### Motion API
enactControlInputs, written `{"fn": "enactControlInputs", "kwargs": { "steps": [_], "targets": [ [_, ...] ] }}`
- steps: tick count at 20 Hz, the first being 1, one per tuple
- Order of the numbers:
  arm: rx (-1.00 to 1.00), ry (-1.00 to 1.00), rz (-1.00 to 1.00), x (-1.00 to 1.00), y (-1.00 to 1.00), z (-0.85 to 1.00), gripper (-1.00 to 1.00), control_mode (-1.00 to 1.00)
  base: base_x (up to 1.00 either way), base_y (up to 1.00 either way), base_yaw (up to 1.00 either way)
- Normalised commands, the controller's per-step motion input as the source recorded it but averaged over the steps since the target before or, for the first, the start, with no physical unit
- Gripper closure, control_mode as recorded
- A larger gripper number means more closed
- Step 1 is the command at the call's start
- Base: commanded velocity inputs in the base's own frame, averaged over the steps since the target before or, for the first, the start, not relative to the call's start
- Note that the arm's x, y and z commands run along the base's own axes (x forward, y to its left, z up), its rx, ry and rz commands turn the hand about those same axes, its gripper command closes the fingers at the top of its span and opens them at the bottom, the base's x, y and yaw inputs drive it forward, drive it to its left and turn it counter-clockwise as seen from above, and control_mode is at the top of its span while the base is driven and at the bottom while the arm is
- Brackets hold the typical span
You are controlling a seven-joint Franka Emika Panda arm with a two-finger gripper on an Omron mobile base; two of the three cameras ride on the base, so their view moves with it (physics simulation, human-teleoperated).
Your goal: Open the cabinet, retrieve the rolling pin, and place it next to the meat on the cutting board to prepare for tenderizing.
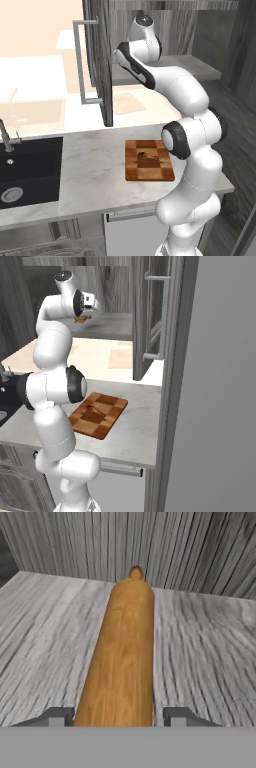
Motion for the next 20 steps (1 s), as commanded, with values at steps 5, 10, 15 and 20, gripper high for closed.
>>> {"fn": "enactControlInputs", "kwargs": {
  "steps": [5, 10, 15, 20],
  "targets": [
    [0.06, 0.00, 0.00, -0.07, 0.10, -0.36, 1.00, -1.00, 0.00, 0.00, 0.00],
    [0.11, -0.14, -0.02, -0.65, 0.03, -0.07, 1.00, -1.00, 0.00, 0.00, 0.00],
    [0.12, -0.24, -0.05, -0.99, 0.00, 0.00, 1.00, -1.00, 0.00, 0.00, 0.00],
    [0.13, -0.22, -0.08, -1.00, 0.00, 0.00, 1.00, -1.00, 0.00, 0.00, 0.00]
  ]
}}
